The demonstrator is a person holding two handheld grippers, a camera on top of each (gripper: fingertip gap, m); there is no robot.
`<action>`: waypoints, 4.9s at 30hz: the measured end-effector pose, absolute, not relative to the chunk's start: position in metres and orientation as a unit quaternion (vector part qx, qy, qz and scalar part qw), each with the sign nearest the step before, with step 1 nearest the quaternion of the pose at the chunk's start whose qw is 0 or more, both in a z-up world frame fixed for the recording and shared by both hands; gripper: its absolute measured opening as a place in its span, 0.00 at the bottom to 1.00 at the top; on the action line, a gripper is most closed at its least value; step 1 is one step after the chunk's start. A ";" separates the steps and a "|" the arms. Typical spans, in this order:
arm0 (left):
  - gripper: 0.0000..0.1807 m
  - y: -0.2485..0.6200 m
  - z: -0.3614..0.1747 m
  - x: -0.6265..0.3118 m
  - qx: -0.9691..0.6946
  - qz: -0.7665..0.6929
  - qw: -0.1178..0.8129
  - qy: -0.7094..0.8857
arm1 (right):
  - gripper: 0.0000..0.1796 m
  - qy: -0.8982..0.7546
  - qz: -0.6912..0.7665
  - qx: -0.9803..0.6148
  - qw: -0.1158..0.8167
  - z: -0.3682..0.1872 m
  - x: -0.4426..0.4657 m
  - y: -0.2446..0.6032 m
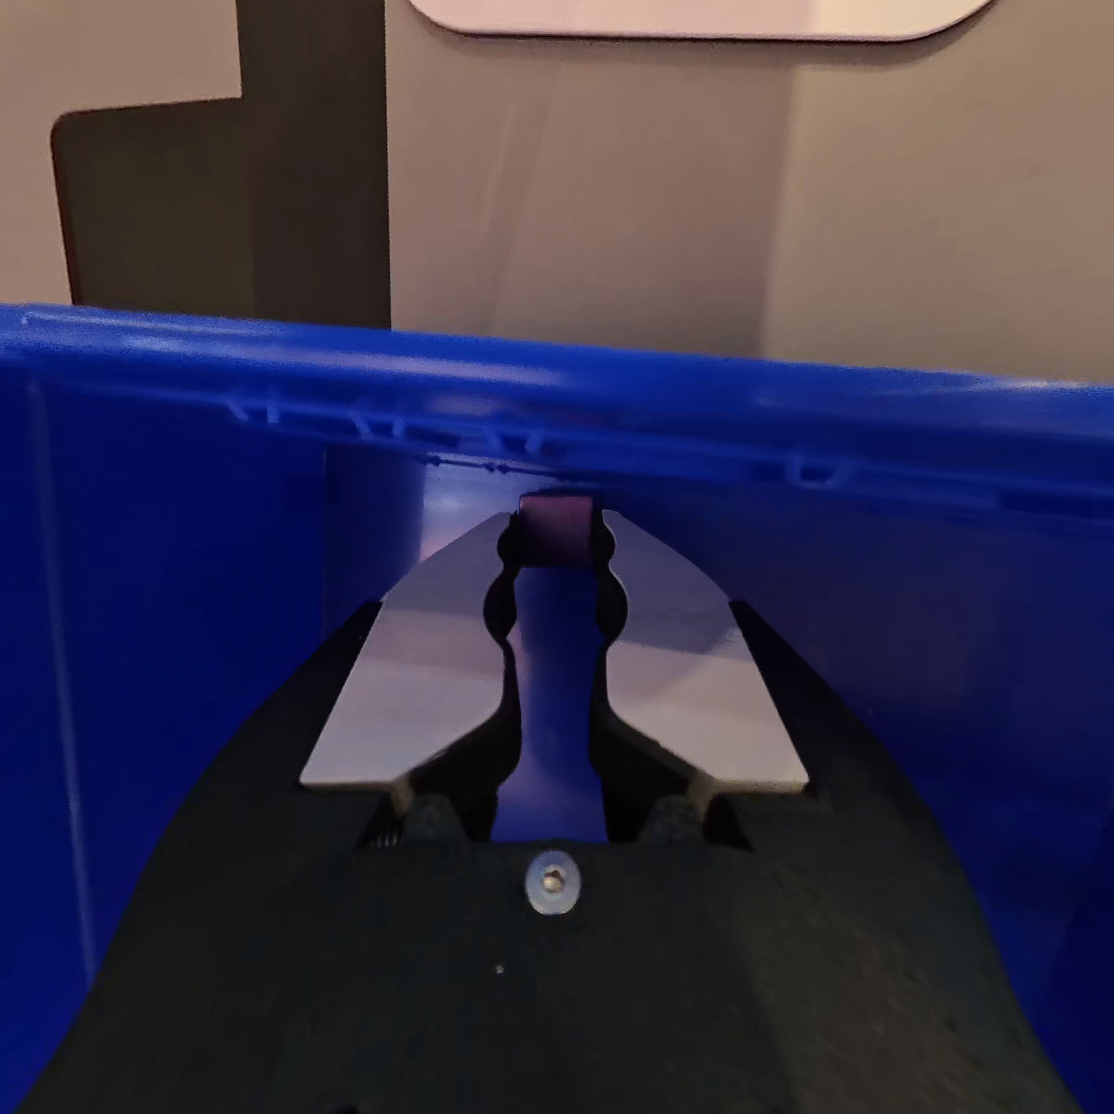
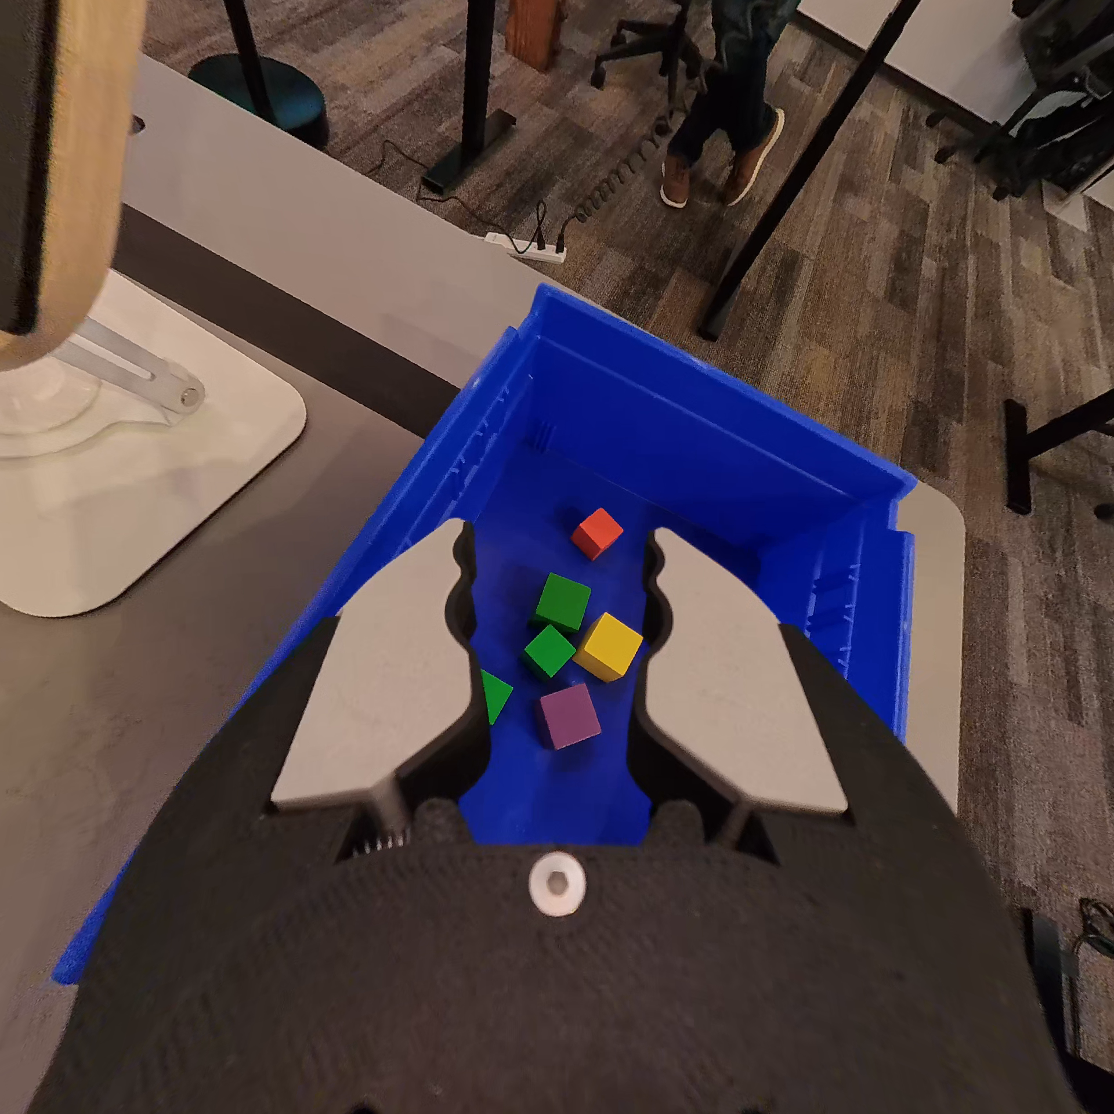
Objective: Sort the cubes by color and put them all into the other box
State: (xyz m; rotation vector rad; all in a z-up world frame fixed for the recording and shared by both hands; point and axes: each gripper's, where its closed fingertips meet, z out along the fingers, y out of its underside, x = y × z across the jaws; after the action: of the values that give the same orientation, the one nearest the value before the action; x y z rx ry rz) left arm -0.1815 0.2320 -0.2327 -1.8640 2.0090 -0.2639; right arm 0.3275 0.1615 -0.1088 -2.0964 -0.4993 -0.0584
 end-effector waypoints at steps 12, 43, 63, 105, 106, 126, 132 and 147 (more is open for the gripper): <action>0.12 0.183 -0.134 -0.187 -0.653 -0.203 0.344 0.643 | 0.30 -0.340 -0.053 -0.748 0.567 -0.036 0.249 0.131; 0.12 -0.035 -0.083 -0.018 -0.425 -0.432 0.142 0.782 | 0.25 -0.780 0.007 -0.350 0.519 -0.061 -0.027 -0.039; 0.12 -0.050 -0.079 -0.010 -0.395 -0.460 0.117 0.787 | 0.12 -0.804 -0.017 -0.348 0.481 -0.079 -0.026 -0.041; 0.00 0.057 -0.039 -0.048 -0.541 -0.193 0.489 0.657 | 0.13 -0.139 0.009 -0.887 0.441 -0.145 0.363 0.185; 0.00 0.057 -0.039 -0.047 -0.541 -0.194 0.488 0.657 | 0.15 -0.134 0.010 -0.890 0.436 -0.149 0.365 0.186; 0.00 0.072 -0.028 -0.078 -0.562 -0.159 0.504 0.636 | 0.23 -0.154 0.009 -0.864 0.480 -0.116 0.347 0.183; 0.00 0.106 -0.024 -0.138 -0.620 -0.078 0.515 0.587 | 0.22 -0.167 0.014 -0.862 0.478 -0.116 0.338 0.183; 0.14 0.217 -0.145 -0.286 -0.713 0.175 0.222 0.641 | 0.21 -0.189 0.025 -0.859 0.475 -0.120 0.327 0.183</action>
State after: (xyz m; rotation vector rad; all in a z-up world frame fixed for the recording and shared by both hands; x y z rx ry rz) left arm -0.2858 0.2171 -0.1452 -1.9711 1.7716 0.4844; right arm 0.3266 0.1827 -0.1203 -2.1002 -0.4612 0.0612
